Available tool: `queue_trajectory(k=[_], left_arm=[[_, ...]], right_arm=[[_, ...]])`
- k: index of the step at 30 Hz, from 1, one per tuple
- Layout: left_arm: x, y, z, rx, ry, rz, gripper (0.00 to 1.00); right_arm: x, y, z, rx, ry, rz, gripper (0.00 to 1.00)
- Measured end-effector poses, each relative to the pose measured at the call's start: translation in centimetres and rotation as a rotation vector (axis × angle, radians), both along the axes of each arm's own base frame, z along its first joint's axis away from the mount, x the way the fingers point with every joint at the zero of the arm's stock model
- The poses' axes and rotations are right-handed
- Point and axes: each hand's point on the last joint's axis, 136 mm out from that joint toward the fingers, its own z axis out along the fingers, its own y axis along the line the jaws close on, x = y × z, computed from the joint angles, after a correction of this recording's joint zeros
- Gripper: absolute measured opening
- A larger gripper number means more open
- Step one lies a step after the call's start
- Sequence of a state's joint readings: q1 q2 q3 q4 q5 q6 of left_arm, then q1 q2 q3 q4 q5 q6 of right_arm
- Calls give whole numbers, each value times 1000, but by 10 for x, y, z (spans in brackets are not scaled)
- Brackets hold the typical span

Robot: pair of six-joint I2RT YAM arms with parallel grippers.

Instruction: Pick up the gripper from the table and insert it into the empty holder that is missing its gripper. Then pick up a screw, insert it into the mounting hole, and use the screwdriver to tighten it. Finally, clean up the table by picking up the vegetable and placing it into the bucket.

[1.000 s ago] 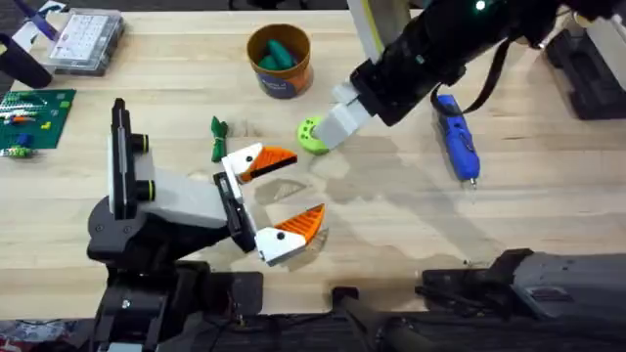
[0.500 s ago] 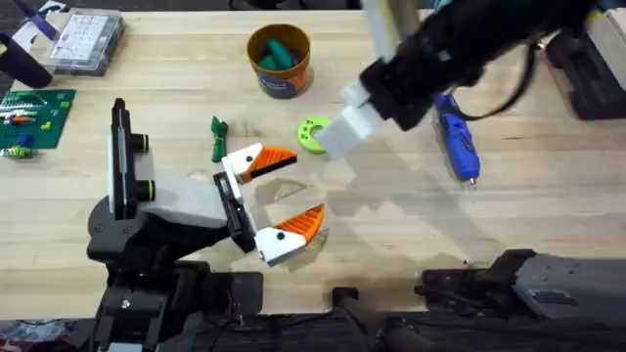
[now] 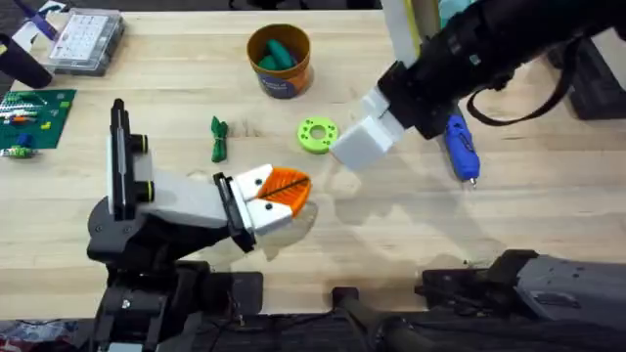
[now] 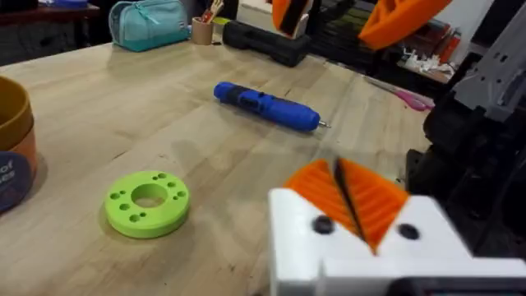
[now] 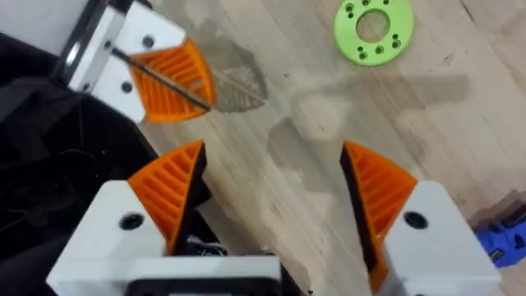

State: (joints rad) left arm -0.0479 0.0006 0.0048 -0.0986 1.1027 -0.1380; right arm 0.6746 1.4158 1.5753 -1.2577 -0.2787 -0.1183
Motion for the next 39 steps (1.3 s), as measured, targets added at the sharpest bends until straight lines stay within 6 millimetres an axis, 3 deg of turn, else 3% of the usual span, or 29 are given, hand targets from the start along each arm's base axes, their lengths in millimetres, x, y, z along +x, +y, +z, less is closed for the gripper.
queue_trajectory(k=[2, 12, 15, 20, 27, 32, 35, 39], left_arm=[[0, 0, 0, 1, -2, 0, 11], [0, 0, 0, 7, -16, -1, 9], [0, 0, 0, 11, -24, -2, 9], [0, 0, 0, 15, -33, -2, 9], [0, 0, 0, 17, -37, -2, 9], [0, 0, 0, 18, -39, -2, 9], [0, 0, 0, 18, -40, -2, 9], [0, 0, 0, 18, -40, -2, 9]], right_arm=[[0, 0, 0, 1, -2, 2, 983], [5, 2, 2, 13, -21, 0, 983], [14, -8, -1, -21, -30, -59, 983], [32, -43, -1, -78, -42, -212, 983], [34, -117, 8, -156, -36, -452, 983], [53, -158, 8, -196, -66, -609, 983], [61, -180, -3, -216, -61, -681, 983], [71, -206, -33, -242, -37, -758, 983]])
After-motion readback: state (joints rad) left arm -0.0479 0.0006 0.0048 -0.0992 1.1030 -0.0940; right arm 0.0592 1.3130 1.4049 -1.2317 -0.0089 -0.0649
